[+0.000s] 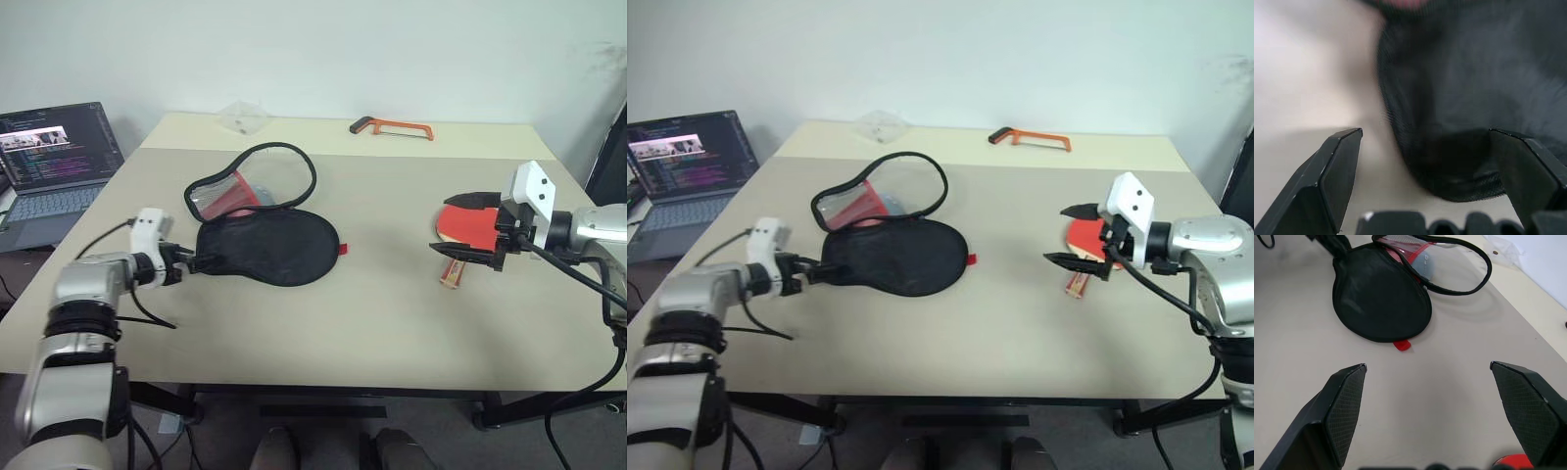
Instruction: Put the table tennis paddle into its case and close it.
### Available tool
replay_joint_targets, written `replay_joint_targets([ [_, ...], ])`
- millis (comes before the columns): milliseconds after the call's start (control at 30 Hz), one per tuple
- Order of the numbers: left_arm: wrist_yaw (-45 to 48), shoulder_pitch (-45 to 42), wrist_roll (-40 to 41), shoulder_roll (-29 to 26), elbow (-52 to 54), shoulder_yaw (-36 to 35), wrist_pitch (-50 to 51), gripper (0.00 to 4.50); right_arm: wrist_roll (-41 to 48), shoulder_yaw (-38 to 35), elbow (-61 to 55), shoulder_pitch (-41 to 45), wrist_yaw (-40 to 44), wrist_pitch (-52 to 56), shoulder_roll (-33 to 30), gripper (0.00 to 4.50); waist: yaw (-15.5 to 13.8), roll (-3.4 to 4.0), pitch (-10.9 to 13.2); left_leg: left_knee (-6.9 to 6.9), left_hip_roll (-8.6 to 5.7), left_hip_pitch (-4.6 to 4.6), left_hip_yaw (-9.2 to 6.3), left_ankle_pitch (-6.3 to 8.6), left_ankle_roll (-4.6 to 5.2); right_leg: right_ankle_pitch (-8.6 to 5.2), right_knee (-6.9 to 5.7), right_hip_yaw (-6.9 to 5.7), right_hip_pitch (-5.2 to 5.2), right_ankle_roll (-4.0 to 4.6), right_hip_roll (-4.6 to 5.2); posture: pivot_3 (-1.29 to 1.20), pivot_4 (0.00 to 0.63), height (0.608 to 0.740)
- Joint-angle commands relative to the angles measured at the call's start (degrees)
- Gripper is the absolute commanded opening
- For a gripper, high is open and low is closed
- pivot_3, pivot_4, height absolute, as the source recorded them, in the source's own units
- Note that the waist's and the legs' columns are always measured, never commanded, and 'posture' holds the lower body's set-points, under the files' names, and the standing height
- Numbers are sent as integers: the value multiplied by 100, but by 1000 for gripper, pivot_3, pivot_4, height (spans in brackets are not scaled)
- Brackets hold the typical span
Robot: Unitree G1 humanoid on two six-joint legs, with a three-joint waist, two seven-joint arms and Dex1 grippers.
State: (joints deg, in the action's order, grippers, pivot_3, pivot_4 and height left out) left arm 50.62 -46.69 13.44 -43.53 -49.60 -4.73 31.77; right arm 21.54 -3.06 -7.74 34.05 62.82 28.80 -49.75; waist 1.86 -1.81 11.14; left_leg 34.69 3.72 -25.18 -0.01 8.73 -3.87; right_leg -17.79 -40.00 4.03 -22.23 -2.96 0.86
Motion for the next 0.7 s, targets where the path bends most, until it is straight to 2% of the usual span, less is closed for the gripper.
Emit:
replay_joint_targets([
  [33,-241,-87,-174,198,-248,7,-148,4500,50,-99,-232,33,-88,133,-116,4446,-1,1,-1,1,0,1,0,0,0,0,0,0,1,-1,0,0,150,740],
  [200,-319,103,-141,422,-27,-13,17,4500,123,-188,-313,29,-60,271,-190,4446,-20,9,-5,14,-2,21,-2,-1,0,-1,1,0,29,-21,3,0,150,740],
  [300,-188,300,-96,492,396,28,102,3959,80,-134,-341,10,-92,308,-189,4500,-18,9,-5,20,-4,30,2,-2,1,3,5,3,43,-29,7,0,150,740],
  [533,-330,700,120,570,1665,-92,749,1570,3,17,-207,258,-102,296,-151,4500,-24,8,-5,19,-8,28,1,-2,1,7,11,2,45,-24,12,0,150,740],
  [667,-967,959,208,731,2711,-376,1193,120,65,-39,-315,183,-89,337,-210,4500,-16,6,-4,18,-8,27,2,-2,1,8,13,3,44,-22,12,0,150,740],
  [700,-1228,1033,249,851,3063,-493,1305,31,69,-60,-337,147,-91,344,-230,4500,-16,5,-3,18,-7,26,1,-2,1,9,13,3,44,-21,12,0,150,740],
])
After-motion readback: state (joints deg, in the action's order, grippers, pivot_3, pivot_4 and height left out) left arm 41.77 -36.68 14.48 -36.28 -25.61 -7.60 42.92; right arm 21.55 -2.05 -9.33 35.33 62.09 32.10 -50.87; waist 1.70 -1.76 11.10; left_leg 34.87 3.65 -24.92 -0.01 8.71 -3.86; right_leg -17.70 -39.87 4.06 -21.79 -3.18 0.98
